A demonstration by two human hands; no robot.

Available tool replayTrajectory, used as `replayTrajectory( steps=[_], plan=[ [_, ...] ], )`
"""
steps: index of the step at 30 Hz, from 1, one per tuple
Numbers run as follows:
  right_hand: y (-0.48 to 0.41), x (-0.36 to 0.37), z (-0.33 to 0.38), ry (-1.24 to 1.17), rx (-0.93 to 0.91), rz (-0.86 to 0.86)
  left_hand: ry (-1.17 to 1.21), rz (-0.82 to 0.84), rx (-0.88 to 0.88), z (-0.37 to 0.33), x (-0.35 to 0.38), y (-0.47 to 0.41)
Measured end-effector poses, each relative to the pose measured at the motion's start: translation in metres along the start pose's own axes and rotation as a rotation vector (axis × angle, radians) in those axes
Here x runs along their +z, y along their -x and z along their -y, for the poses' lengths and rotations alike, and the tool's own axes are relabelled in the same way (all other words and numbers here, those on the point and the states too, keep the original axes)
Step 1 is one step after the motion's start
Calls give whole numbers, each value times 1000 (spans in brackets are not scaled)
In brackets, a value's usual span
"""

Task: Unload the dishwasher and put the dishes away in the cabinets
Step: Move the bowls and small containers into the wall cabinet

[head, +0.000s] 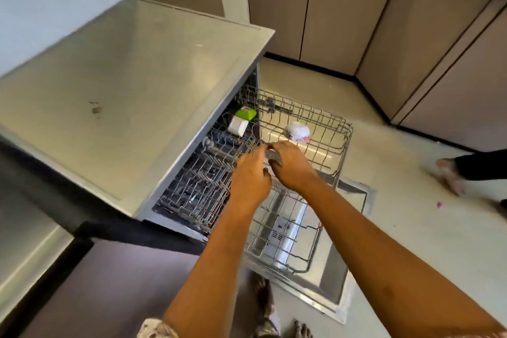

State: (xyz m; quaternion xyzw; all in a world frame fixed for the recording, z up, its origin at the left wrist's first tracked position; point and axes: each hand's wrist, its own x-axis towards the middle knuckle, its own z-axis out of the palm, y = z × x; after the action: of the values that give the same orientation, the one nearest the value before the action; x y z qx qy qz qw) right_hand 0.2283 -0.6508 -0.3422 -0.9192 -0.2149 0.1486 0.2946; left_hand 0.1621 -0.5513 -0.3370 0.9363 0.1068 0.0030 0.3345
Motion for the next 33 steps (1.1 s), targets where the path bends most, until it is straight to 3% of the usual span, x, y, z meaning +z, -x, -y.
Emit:
replayTrajectory(
  steps=[10,16,22,33],
  plan=[
    [-108,17,-78,-102,383,-17,122,174,-210,53,41,-106],
    [-169,48,-133,-99,594,-81,83,201,-282,77,65,-158],
    [-208,60,-161,-254,854,-109,114,212,-294,88,84,-185],
    [-239,66,-185,-420,951,-64,231,216,-350,96,81,-203]
  ],
)
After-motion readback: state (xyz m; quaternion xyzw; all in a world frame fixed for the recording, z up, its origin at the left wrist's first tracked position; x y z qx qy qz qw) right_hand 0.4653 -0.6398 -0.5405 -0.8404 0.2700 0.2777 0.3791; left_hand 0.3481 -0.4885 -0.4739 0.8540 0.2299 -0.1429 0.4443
